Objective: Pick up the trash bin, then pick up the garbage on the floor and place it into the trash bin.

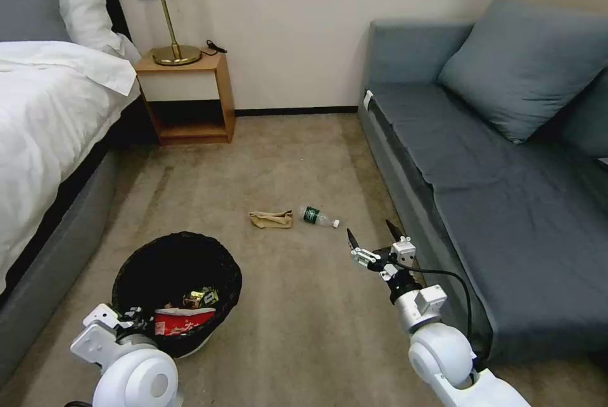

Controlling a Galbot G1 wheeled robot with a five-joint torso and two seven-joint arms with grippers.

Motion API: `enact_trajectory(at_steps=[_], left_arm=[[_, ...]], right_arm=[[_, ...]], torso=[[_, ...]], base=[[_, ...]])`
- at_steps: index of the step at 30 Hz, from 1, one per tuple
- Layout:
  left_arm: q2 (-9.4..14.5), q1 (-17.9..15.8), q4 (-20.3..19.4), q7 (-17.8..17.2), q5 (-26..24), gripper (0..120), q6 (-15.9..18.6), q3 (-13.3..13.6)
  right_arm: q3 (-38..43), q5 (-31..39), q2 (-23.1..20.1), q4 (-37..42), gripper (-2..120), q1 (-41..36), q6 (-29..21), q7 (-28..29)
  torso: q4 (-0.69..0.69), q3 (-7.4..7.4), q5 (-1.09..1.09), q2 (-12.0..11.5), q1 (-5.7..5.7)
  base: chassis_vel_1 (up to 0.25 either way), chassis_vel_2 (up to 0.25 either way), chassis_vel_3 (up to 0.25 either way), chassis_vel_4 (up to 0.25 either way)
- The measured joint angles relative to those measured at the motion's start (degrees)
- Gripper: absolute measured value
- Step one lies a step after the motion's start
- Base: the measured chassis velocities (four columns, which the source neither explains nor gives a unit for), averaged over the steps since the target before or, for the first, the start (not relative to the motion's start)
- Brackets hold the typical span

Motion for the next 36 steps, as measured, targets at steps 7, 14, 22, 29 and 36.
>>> enact_trajectory(at_steps=[7,14,22,29,36], left_arm=[[0.0,0.1,-0.2,0.0,0.0,0,-0.1,0.0],[0.0,0.1,-0.3,0.0,-0.1,0,-0.1,0.0],[0.0,0.2,-0.4,0.0,-0.1,0,-0.1,0.1],[0.0,0.1,-0.4,0.0,-0.1,0,-0.2,0.2],[-0.1,0.1,-0.4,0.0,-0.1,0,-0.2,0.3]], right_arm=[[0.0,-0.3,0.2,0.2,100,-0.1,-0.1,-0.2],[0.0,-0.6,0.2,0.5,100,-0.3,-0.2,-0.3],[0.1,-0.7,0.1,0.6,100,-0.4,-0.2,-0.4],[-0.1,-0.7,0.0,0.7,100,-0.2,-0.4,-0.5],[-0.3,-0.7,0.0,0.7,100,0.0,-0.7,-0.5]], torso=[[0.0,0.0,0.0,0.0,0.0],[0.0,0.0,0.0,0.0,0.0],[0.0,0.0,0.01,0.0,0.01],[0.0,0.0,0.0,0.0,0.01],[0.0,0.0,0.0,0.0,0.01]], base=[[-0.046,0.041,0.045,-0.039],[-0.089,0.089,0.092,-0.075],[-0.098,0.084,0.093,-0.091],[-0.089,0.092,0.092,-0.095],[-0.109,0.108,0.115,-0.108]])
